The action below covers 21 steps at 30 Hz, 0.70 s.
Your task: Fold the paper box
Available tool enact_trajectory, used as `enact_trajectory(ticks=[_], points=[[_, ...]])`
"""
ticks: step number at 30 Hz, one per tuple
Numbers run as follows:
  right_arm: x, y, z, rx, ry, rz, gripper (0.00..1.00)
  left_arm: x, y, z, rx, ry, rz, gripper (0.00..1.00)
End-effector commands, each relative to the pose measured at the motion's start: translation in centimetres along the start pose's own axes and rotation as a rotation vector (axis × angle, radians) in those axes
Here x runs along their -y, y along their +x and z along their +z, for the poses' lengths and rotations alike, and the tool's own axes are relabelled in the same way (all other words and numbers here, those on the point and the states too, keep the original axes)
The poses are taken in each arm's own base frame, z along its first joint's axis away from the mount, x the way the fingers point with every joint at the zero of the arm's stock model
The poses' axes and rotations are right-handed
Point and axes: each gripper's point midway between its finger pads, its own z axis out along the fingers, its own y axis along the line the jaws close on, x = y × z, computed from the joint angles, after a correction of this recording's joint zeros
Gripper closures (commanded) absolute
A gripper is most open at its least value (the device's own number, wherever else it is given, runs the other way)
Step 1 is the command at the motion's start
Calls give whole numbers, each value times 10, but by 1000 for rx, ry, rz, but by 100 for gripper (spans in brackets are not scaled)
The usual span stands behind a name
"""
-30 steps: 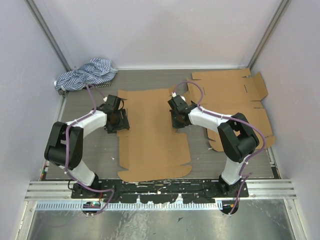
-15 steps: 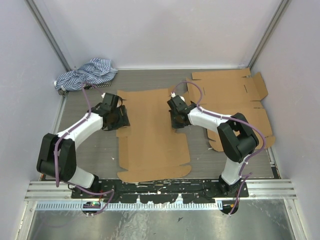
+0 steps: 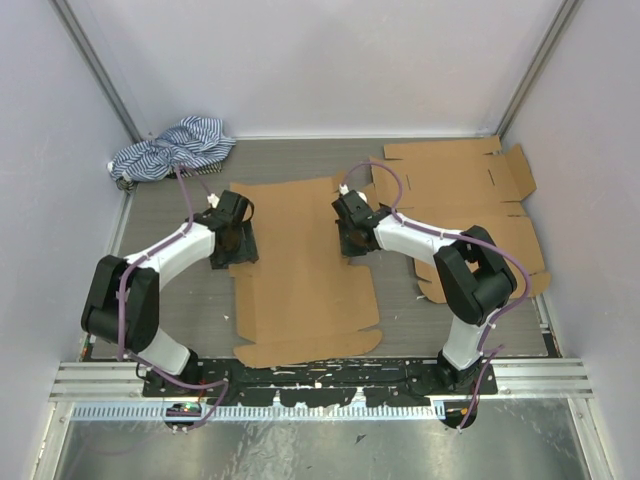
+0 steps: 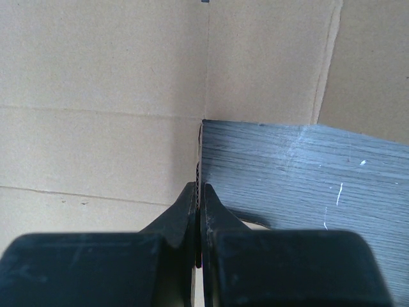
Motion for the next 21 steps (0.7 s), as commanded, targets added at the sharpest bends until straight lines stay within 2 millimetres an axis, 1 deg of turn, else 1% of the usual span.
enact_trajectory(ticks=[1,7,14,21], points=[[-12,-18,-6,48,-31,-5,99,-25,-9,-5,39,-141,11,25],[-10,-17,-8,50,-27,-11,99,-30,-4,8,21,-169,17,25],[-11,-16,-8,46,-32,-13,99,-17,4,19,0,-93,12,24],[-11,-15,-7,44,-34,-18,99,-13,7,22,1,-52,-4,23]])
